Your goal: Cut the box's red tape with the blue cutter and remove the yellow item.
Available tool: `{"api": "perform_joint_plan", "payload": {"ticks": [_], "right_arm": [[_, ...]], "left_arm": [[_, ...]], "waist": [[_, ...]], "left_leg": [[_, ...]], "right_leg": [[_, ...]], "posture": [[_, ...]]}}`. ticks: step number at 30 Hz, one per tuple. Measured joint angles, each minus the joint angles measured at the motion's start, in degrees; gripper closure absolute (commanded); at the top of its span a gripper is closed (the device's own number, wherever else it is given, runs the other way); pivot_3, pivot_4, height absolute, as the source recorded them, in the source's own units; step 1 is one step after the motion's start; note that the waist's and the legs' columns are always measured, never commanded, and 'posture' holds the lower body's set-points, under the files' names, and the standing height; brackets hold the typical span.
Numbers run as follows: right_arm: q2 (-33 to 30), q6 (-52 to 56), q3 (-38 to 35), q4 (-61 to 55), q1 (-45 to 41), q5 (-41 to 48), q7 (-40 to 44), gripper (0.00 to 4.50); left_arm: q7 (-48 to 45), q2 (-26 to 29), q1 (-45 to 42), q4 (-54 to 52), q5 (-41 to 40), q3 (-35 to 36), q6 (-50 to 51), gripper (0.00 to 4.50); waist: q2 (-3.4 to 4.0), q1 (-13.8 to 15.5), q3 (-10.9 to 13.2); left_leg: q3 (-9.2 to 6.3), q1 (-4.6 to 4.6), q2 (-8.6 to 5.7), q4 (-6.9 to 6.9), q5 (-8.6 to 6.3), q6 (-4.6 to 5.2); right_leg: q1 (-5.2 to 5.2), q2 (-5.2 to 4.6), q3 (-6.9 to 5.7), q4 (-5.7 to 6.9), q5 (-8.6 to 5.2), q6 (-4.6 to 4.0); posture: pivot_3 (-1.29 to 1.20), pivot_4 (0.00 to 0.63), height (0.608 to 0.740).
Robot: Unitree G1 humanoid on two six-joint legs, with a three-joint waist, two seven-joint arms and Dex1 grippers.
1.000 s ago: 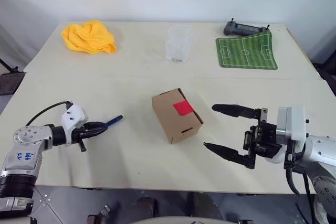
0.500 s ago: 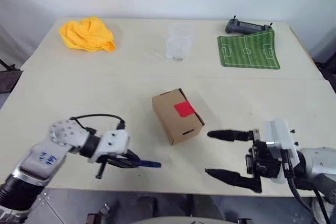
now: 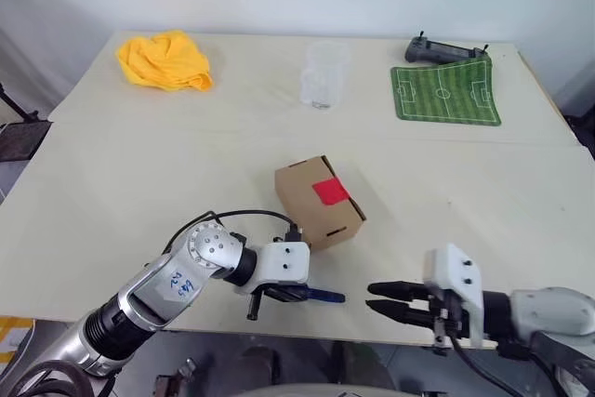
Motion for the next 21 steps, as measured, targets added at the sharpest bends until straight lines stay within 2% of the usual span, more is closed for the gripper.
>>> {"api": "perform_joint_plan", "payload": {"ticks": [6, 14, 21], "right_arm": [[4.1, 4.7, 7.7, 2.0, -6.4, -2.5, -5.0, 4.49], [4.3, 9.0, 15.0, 3.3, -12.5, -6.3, -6.0, 4.49], [7.1, 11.4, 17.3, 6.6, -16.3, -8.1, -6.6, 4.49]], "left_arm": [[1.4, -0.1, -2.6, -0.3, 0.7, -2.6, 2.5, 4.06], [4.2, -2.2, -4.5, 0.6, 2.5, -4.4, 3.2, 4.06], [5.9, -3.6, -5.8, 1.9, 2.8, -5.0, 4.1, 4.06]], "waist": [[-0.01, 0.1, 0.0], [-0.02, 0.1, 0.0], [-0.02, 0.1, 0.0]], "left_leg": [[-0.06, -0.04, -0.08, 0.03, 0.02, 0.01], [-0.07, -0.05, -0.14, 0.06, 0.04, 0.04], [-0.07, -0.06, -0.16, 0.08, 0.04, 0.05]], "right_leg": [[0.00, -0.04, -0.02, -0.01, 0.00, 0.00], [0.01, -0.03, -0.03, 0.00, 0.01, 0.01], [-0.01, -0.03, -0.03, 0.04, 0.01, 0.02]], "posture": [[0.00, 0.150, 0.740], [0.00, 0.150, 0.740], [0.00, 0.150, 0.740]]}}
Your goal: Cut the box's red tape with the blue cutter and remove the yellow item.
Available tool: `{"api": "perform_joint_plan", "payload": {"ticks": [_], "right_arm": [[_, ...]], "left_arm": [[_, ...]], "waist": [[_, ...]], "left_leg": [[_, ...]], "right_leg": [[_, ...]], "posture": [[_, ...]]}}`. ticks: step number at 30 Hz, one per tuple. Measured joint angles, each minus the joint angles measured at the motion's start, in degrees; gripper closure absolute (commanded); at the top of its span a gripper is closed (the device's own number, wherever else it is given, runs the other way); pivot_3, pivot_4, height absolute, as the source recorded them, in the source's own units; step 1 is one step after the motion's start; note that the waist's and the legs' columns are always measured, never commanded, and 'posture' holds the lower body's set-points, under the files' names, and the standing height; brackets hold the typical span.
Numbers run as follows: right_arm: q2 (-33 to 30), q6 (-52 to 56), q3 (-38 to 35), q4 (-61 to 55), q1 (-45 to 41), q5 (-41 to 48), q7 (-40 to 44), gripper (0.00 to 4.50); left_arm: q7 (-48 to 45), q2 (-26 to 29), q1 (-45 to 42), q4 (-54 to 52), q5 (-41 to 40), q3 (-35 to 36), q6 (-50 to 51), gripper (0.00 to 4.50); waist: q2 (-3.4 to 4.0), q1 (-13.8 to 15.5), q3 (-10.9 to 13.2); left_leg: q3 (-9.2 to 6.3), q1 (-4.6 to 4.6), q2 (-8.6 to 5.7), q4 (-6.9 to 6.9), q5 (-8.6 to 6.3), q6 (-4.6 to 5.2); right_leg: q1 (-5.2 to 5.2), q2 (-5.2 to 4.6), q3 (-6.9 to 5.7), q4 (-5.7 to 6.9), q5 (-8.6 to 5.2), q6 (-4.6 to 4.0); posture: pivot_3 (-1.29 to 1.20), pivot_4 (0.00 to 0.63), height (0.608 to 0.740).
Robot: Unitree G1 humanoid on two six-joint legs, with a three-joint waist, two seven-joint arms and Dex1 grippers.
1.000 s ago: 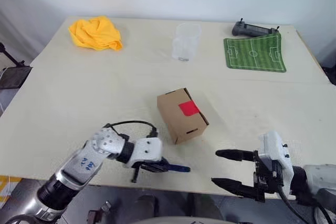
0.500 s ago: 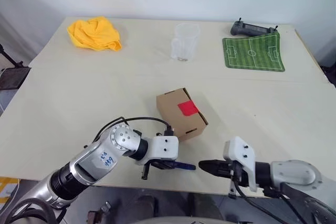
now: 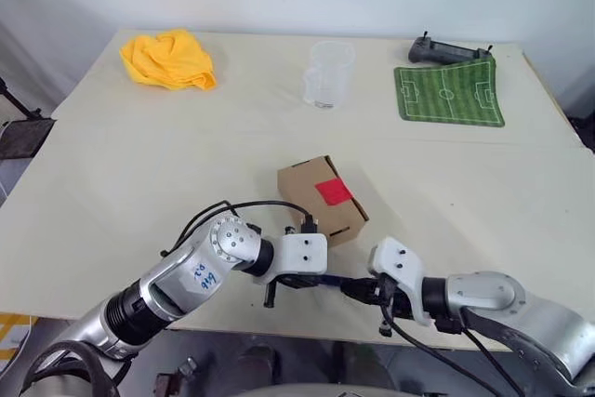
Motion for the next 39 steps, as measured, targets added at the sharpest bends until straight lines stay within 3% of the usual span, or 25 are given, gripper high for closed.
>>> {"api": "perform_joint_plan", "payload": {"ticks": [7, 19, 32, 39], "right_arm": [[3.0, 2.3, -0.2, 1.8, -1.4, 0.7, 0.1, 4.49], [1.7, 3.3, 1.4, 2.9, -3.6, -1.3, 1.4, 4.49], [9.5, 5.2, 6.7, 5.1, -7.8, -3.1, 0.8, 4.49], [11.3, 5.7, 6.1, 6.4, -8.2, -3.4, 0.9, 4.49]], "left_arm": [[0.3, -0.3, -0.1, 0.1, 0.0, -0.1, 0.6, 4.06], [0.6, -0.4, -0.3, 0.1, 0.0, -0.3, 1.0, 4.06], [0.8, -0.4, -0.3, 0.1, 0.1, -0.4, 1.2, 4.06], [1.0, -0.1, -0.3, 0.3, 0.1, -0.3, 0.9, 4.06]], "waist": [[0.00, 0.0, 0.0], [-0.03, 0.0, 0.0], [-0.09, -0.1, -0.1], [-0.17, -0.3, -0.2]], "left_leg": [[-0.01, 0.00, -0.01, 0.03, 0.00, 0.00], [-0.01, 0.02, -0.03, 0.07, 0.00, 0.01], [-0.02, 0.04, -0.03, 0.12, 0.00, 0.00], [-0.01, 0.13, -0.02, 0.22, 0.04, -0.06]], "right_leg": [[0.00, -0.01, 0.00, 0.04, 0.00, 0.00], [0.02, -0.01, 0.00, 0.04, 0.00, 0.01], [0.03, -0.01, 0.01, 0.11, 0.00, 0.00], [0.05, -0.02, 0.04, 0.31, 0.00, 0.00]], "posture": [[0.00, 0.150, 0.740], [0.00, 0.150, 0.740], [0.00, 0.150, 0.740], [0.00, 0.150, 0.740]]}}
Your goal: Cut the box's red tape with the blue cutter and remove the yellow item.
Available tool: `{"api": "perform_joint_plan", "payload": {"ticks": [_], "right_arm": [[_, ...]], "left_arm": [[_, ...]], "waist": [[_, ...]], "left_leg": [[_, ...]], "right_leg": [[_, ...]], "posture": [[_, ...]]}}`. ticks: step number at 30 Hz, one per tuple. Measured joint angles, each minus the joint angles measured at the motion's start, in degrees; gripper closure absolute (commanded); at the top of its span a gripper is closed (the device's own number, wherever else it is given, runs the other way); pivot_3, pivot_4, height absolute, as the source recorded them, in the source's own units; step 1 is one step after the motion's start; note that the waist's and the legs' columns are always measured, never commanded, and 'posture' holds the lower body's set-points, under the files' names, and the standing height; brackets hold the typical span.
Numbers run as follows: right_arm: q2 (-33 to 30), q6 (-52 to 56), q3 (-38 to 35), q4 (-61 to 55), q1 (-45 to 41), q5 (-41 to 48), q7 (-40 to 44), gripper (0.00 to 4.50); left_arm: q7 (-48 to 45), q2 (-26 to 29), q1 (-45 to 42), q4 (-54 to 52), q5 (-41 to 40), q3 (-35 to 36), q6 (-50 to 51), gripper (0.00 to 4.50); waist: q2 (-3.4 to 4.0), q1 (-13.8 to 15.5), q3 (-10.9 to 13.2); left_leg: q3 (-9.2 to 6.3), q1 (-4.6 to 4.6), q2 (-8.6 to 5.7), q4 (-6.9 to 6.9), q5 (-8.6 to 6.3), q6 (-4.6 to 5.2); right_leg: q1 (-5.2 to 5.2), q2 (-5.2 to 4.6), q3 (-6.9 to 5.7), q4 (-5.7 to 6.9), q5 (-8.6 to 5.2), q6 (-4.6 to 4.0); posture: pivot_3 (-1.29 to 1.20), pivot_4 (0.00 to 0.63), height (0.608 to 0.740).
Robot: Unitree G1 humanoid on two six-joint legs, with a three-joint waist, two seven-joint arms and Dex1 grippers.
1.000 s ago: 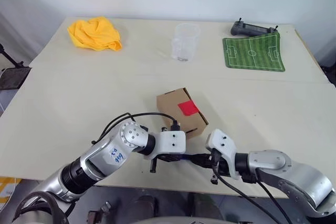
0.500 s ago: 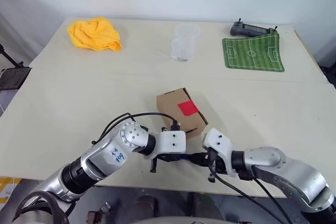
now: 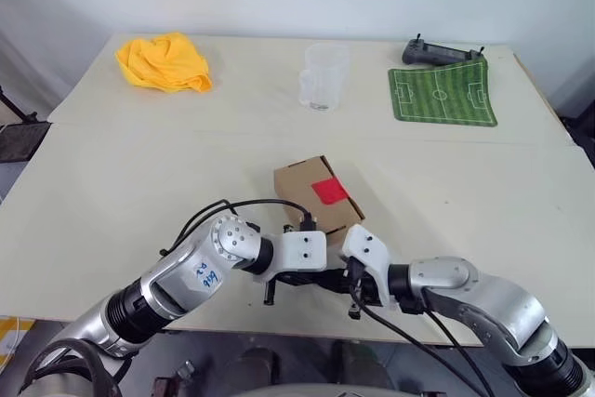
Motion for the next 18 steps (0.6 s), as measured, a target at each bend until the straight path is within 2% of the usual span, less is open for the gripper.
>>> {"api": "perform_joint_plan", "payload": {"ticks": [3, 5, 7, 8, 11, 13, 15, 18], "right_arm": [[-0.7, 0.2, -2.3, -0.6, 2.6, 1.9, 0.9, 4.49], [-1.2, 2.4, -6.9, -2.6, 4.5, 6.9, 1.7, 4.49], [-2.5, 6.3, -16.5, -5.1, 5.8, 19.1, 1.0, 4.12], [-6.0, 8.0, -21.9, -5.7, 6.8, 28.0, -0.5, 3.90], [-18.9, 7.4, -32.8, -3.9, 9.4, 53.7, -10.4, 2.89], [-26.2, 3.2, -35.5, -2.0, 11.3, 69.3, -18.0, 2.21], [-30.7, -0.5, -35.9, -0.8, 13.3, 77.0, -21.5, 1.50], [-34.9, -3.3, -35.8, 1.7, 13.9, 79.8, -22.0, 0.46]], "left_arm": [[0.3, -0.2, 0.1, 0.2, 0.0, -0.1, -1.2, 4.06], [0.3, 0.4, 0.8, 0.2, 0.0, 0.4, -3.5, 4.06], [-0.3, 2.4, 3.5, 0.3, -0.6, 3.0, -8.8, 4.06], [-1.1, 3.3, 5.4, 0.4, -1.5, 5.4, -12.9, 4.06], [-3.7, 4.6, 9.5, 0.2, -5.3, 12.8, -24.3, 4.06], [-5.3, 4.5, 10.2, 0.0, -7.1, 16.0, -31.2, 4.06], [-6.3, 4.3, 10.6, 0.2, -8.0, 18.0, -35.4, 4.06], [-7.0, 3.1, 8.9, 0.4, -9.5, 19.1, -37.4, 4.06]], "waist": [[0.00, 0.3, 0.0], [0.02, 0.3, 0.0], [0.06, 0.1, 0.1], [0.15, 0.1, 0.1], [0.25, 0.2, 0.2], [0.23, 0.3, 0.2], [0.23, 0.3, 0.2], [0.22, 0.4, 0.2]], "left_leg": [[-0.06, -0.08, -0.01, 0.06, 0.01, 0.01], [-0.06, -0.15, -0.02, 0.06, 0.00, 0.02], [-0.05, -0.20, 0.04, 0.06, -0.02, 0.01], [-0.05, -0.21, 0.08, 0.03, -0.04, 0.02], [-0.09, -0.22, 0.26, -0.08, -0.06, -0.02], [-0.12, -0.20, 0.35, -0.13, -0.05, -0.06], [-0.11, -0.18, 0.36, -0.17, -0.05, -0.05], [-0.04, -0.23, 0.31, 0.01, -0.11, 0.09]], "right_leg": [[-0.04, -0.03, -0.02, 0.06, 0.00, 0.00], [-0.11, -0.07, 0.00, 0.05, 0.00, 0.00], [-0.15, -0.20, 0.02, 0.01, 0.00, -0.01], [-0.15, -0.24, 0.03, -0.07, 0.00, -0.01], [-0.05, -0.29, -0.15, -0.35, -0.01, -0.07], [0.04, -0.23, -0.31, -0.48, -0.04, -0.14], [0.08, -0.18, -0.33, -0.54, -0.04, -0.14], [0.12, -0.16, -0.27, -0.56, 0.02, -0.04]], "posture": [[0.00, 0.150, 0.740], [0.00, 0.150, 0.740], [0.00, 0.150, 0.740], [0.00, 0.150, 0.740], [0.00, 0.150, 0.740], [0.00, 0.150, 0.740], [0.00, 0.150, 0.740], [0.00, 0.150, 0.740]]}}
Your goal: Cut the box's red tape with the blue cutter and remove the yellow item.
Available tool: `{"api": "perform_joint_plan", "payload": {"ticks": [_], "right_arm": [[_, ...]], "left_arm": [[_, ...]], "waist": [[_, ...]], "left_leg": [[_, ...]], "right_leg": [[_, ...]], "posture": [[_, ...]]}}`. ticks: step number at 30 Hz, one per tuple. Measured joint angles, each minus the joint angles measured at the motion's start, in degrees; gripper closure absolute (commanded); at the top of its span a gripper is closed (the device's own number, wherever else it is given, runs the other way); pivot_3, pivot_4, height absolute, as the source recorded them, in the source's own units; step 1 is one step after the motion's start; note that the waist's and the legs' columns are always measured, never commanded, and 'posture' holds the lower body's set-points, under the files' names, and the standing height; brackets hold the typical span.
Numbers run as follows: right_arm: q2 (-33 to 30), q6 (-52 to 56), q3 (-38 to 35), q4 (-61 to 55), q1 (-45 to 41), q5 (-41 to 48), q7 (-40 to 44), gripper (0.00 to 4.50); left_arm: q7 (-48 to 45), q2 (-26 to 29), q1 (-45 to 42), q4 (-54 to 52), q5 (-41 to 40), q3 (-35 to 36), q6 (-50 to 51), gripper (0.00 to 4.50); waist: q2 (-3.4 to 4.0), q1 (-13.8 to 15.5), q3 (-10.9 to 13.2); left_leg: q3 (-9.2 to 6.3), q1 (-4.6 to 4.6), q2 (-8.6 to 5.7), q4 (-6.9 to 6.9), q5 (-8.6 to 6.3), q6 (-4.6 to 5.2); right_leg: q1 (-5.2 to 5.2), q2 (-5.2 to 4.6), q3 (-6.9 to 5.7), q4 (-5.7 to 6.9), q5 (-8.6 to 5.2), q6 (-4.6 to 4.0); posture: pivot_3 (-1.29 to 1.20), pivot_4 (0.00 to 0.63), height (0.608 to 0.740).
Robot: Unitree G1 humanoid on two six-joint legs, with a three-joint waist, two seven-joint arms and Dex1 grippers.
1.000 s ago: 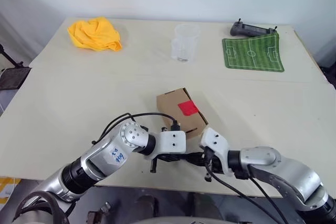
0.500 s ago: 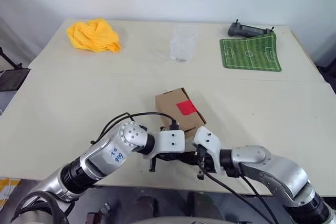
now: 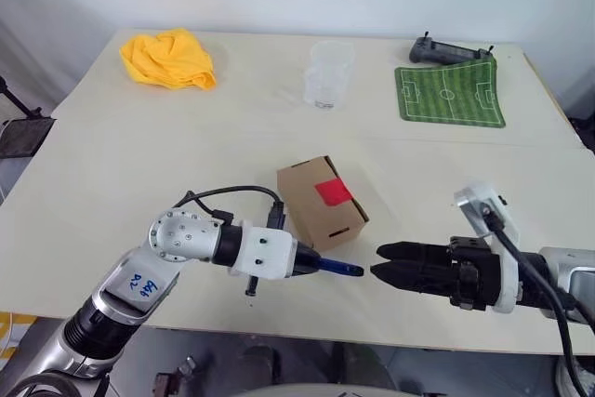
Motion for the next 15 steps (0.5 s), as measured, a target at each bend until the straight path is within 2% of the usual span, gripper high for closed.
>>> {"api": "perform_joint_plan", "payload": {"ticks": [1, 2, 4, 8, 12, 15], "right_arm": [[-1.8, -0.2, 0.2, 1.3, -0.7, 0.3, 0.8, 0.13], [-3.6, 0.0, 0.5, 2.5, -1.4, 0.3, 2.0, 0.03], [-5.9, 1.0, 2.0, 4.6, -4.3, 0.4, 4.6, 0.03], [-5.8, 4.9, 11.2, 9.6, -14.7, 0.6, 6.4, 0.03], [0.5, 8.6, 18.3, 14.8, -24.1, 0.7, 4.2, 0.03], [3.0, 12.8, 23.6, 18.8, -29.3, 0.6, 2.8, 0.03]], "left_arm": [[-0.1, -0.6, -1.2, 0.2, 0.0, 0.1, -0.3, 4.06], [-0.2, -1.0, -2.4, 0.2, 0.0, 0.1, -0.4, 4.06], [-0.1, -2.1, -4.5, 1.0, 0.4, -0.1, -0.7, 4.06], [0.3, -4.7, -7.1, 3.2, 2.6, -2.1, -1.8, 4.06], [0.3, -5.7, -8.3, 4.8, 4.7, -3.6, -2.7, 4.06], [0.3, -6.7, -9.2, 5.7, 5.5, -4.0, -3.6, 4.06]], "waist": [[0.00, 0.0, 0.0], [0.01, 0.0, 0.0], [0.01, -0.1, 0.0], [0.03, -0.1, 0.0], [0.01, -0.2, 0.0], [0.05, -0.1, 0.1]], "left_leg": [[0.01, -0.03, -0.01, 0.13, -0.03, 0.06], [0.01, -0.06, -0.01, 0.22, -0.06, 0.10], [-0.03, -0.05, 0.00, 0.29, -0.08, 0.14], [-0.05, -0.03, 0.00, 0.33, -0.11, 0.17], [-0.05, -0.08, 0.06, 0.31, -0.15, 0.11], [-0.06, -0.19, 0.05, 0.32, -0.15, 0.10]], "right_leg": [[0.02, 0.01, 0.01, 0.00, 0.02, 0.03], [0.04, 0.01, 0.01, -0.02, 0.03, 0.06], [0.16, 0.02, 0.00, -0.12, 0.05, 0.09], [0.22, 0.01, 0.01, -0.22, 0.08, 0.13], [0.18, 0.06, -0.01, -0.29, 0.08, 0.13], [0.05, 0.04, -0.02, -0.29, 0.08, 0.12]], "posture": [[0.00, 0.150, 0.740], [0.00, 0.150, 0.740], [0.00, 0.150, 0.740], [0.00, 0.150, 0.740], [0.00, 0.150, 0.740], [0.00, 0.150, 0.740]]}}
